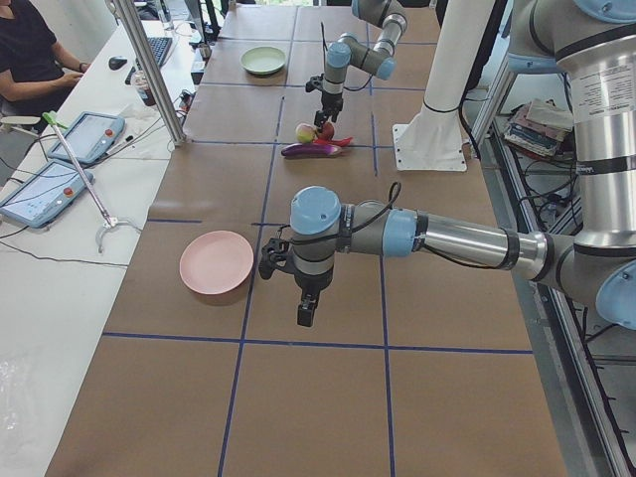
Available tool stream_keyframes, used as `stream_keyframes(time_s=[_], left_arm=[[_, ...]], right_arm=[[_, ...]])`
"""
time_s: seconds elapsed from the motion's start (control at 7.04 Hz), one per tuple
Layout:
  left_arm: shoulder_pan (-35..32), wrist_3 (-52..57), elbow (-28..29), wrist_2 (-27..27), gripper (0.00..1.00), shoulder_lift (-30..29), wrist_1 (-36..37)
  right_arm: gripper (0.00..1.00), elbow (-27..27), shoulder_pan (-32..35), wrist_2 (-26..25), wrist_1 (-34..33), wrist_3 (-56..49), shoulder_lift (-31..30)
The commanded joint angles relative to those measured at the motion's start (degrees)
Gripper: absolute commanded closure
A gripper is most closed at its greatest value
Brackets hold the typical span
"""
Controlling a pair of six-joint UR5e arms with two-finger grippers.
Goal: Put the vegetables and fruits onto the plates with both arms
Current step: 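Reach the right gripper down to the red-green pomegranate and grasp it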
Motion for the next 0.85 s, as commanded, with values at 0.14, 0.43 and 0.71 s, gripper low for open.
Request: stream_keyframes(time_s=[0.14, 0.43, 0.71], left_arm=[[0.0, 0.1, 0.0, 0.0, 0.00, 0.1, 0.0], [0.2, -0.3, -0.1, -0.1, 0.00, -0.1, -0.1], [4.4, -0.4, 0.0, -0.7, 0.00, -0.9, -1.2]], right_arm=[[0.08, -2.8, -0.5, -1.3, 0.2, -0.1, 0.9], [0.96, -0.6, -0.5, -1.0, -0.4, -0.2, -0.2], [0.98, 12.8, -0.4, -0.5, -7.2, -0.8, -5.8]])
